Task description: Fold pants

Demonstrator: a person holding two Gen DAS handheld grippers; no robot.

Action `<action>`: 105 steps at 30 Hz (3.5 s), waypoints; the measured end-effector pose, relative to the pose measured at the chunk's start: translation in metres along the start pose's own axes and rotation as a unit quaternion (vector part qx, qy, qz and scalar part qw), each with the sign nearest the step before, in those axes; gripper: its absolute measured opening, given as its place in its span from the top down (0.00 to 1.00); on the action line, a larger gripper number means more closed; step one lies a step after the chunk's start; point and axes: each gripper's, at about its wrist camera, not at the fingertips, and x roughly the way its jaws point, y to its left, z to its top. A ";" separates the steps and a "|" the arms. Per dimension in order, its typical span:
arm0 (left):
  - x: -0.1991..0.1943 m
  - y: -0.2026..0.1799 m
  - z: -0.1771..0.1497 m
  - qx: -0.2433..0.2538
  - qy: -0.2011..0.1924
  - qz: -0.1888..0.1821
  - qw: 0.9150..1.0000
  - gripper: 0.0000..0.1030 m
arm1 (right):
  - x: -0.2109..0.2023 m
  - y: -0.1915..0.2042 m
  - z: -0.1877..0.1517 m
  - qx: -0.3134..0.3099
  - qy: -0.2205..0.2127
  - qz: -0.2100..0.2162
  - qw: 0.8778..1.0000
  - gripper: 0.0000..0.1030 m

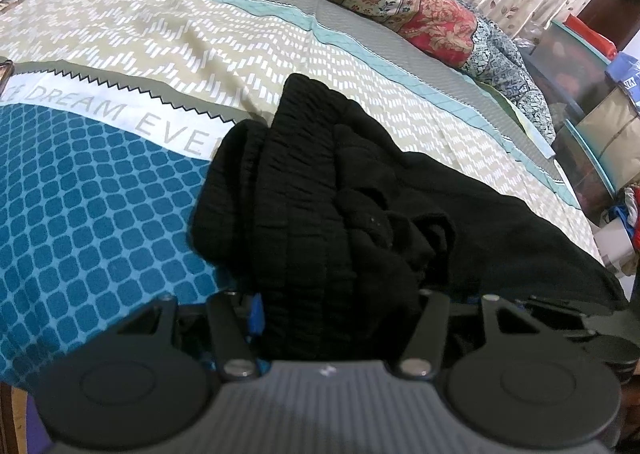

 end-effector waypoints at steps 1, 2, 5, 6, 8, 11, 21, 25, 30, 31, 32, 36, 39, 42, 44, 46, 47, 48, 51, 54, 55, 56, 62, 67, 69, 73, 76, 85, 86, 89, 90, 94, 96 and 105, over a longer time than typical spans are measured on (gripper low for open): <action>-0.004 0.000 0.001 -0.001 0.001 -0.001 1.000 0.47 | -0.002 0.000 0.002 0.000 0.002 0.001 1.000 0.59; -0.008 0.002 0.002 -0.004 0.000 -0.003 1.000 0.46 | -0.006 -0.001 0.004 0.002 0.000 0.002 1.000 0.59; -0.034 0.011 0.004 -0.023 -0.029 -0.013 0.999 0.46 | -0.024 -0.008 0.007 0.013 -0.025 0.003 1.000 0.59; -0.042 0.014 0.005 -0.028 -0.038 -0.013 0.999 0.46 | -0.032 -0.010 0.007 0.018 -0.035 0.004 0.999 0.59; -0.057 0.018 0.008 -0.035 -0.054 -0.017 0.998 0.46 | -0.043 -0.016 0.007 0.029 -0.051 0.002 0.998 0.59; -0.073 0.010 0.018 -0.018 -0.076 -0.023 0.997 0.46 | -0.049 -0.019 0.005 0.044 -0.066 -0.003 0.997 0.59; -0.020 -0.055 0.036 0.063 -0.063 -0.052 0.995 0.47 | -0.041 -0.014 0.001 0.043 -0.064 0.034 0.996 0.59; 0.022 -0.062 0.031 0.110 -0.022 0.058 0.992 0.49 | -0.023 -0.030 -0.007 0.079 -0.008 0.024 0.997 0.59; -0.022 -0.051 0.037 0.092 -0.043 0.068 0.993 0.48 | -0.075 -0.071 -0.013 0.151 -0.093 0.040 0.983 0.58; -0.040 -0.048 0.039 0.085 -0.064 0.071 0.992 0.46 | -0.087 -0.082 -0.014 0.163 -0.111 0.027 0.980 0.58; -0.054 -0.045 0.042 0.074 -0.081 0.074 0.991 0.46 | -0.101 -0.095 -0.017 0.179 -0.134 0.009 0.975 0.58; -0.091 -0.044 0.058 0.031 -0.129 0.065 0.989 0.46 | -0.163 -0.151 -0.044 0.251 -0.224 -0.065 0.939 0.58; -0.080 -0.068 0.066 0.044 -0.122 0.029 0.991 0.46 | -0.209 -0.192 -0.079 0.313 -0.291 -0.133 0.894 0.54; -0.043 -0.105 0.064 0.083 -0.075 0.018 0.994 0.46 | -0.254 -0.230 -0.122 0.352 -0.347 -0.212 0.843 0.46; -0.008 -0.129 0.056 0.098 -0.028 0.011 0.995 0.47 | -0.276 -0.250 -0.149 0.378 -0.375 -0.257 0.806 0.43; 0.018 -0.146 0.044 0.097 0.022 0.000 0.995 0.47 | -0.293 -0.272 -0.175 0.408 -0.389 -0.296 0.771 0.42; 0.029 -0.154 0.039 0.096 0.043 -0.006 0.994 0.47 | -0.299 -0.284 -0.187 0.421 -0.392 -0.311 0.757 0.41; 0.038 -0.162 0.032 0.098 0.060 -0.010 0.993 0.47 | -0.303 -0.296 -0.198 0.431 -0.392 -0.323 0.746 0.38; 0.050 -0.180 0.015 0.118 0.084 -0.009 0.989 0.45 | -0.301 -0.326 -0.211 0.453 -0.384 -0.338 0.731 0.29; 0.052 -0.191 0.011 0.130 0.093 -0.004 0.987 0.45 | -0.296 -0.352 -0.214 0.448 -0.371 -0.328 0.744 0.29; 0.052 -0.193 0.013 0.130 0.094 -0.002 0.987 0.45 | -0.292 -0.352 -0.214 0.443 -0.364 -0.326 0.751 0.29; 0.051 -0.192 0.014 0.129 0.094 0.001 0.987 0.45 | -0.291 -0.359 -0.215 0.440 -0.358 -0.323 0.757 0.29; 0.051 -0.200 0.015 0.130 0.097 0.015 0.987 0.44 | -0.284 -0.371 -0.206 0.416 -0.352 -0.322 0.774 0.29; 0.057 -0.206 0.012 0.130 0.106 0.019 0.986 0.43 | -0.289 -0.370 -0.209 0.418 -0.373 -0.319 0.764 0.50; 0.057 -0.207 0.012 0.132 0.106 0.017 0.985 0.41 | -0.290 -0.367 -0.207 0.403 -0.375 -0.326 0.768 0.50; 0.058 -0.208 0.011 0.133 0.108 0.017 0.985 0.40 | -0.287 -0.383 -0.212 0.438 -0.372 -0.303 0.761 0.42; 0.056 -0.206 0.012 0.131 0.104 0.013 0.986 0.40 | -0.293 -0.385 -0.204 0.439 -0.367 -0.295 0.765 0.70; 0.050 -0.191 0.012 0.108 0.096 0.008 0.989 0.40 | -0.289 -0.247 -0.096 0.134 -0.334 -0.279 0.890 0.80; 0.050 -0.189 0.011 0.107 0.097 0.006 0.990 0.40 | -0.276 -0.229 -0.088 0.092 -0.310 -0.273 0.906 0.80; 0.050 -0.186 0.009 0.105 0.097 0.003 0.990 0.40 | -0.217 -0.186 -0.081 -0.016 -0.212 -0.255 0.943 0.80; 0.049 -0.184 0.008 0.104 0.097 0.002 0.990 0.40 | -0.191 -0.177 -0.084 -0.047 -0.170 -0.252 0.951 0.80; 0.040 -0.174 0.010 0.097 0.087 0.002 0.992 0.40 | -0.131 -0.152 -0.103 -0.136 -0.094 -0.291 0.942 0.76; 0.035 -0.166 0.011 0.089 0.082 0.002 0.993 0.40 | -0.133 -0.144 -0.102 -0.159 -0.083 -0.308 0.934 0.70; 0.025 -0.144 0.007 0.080 0.074 -0.006 0.994 0.39 | -0.214 -0.154 -0.081 -0.032 -0.183 -0.195 0.963 0.54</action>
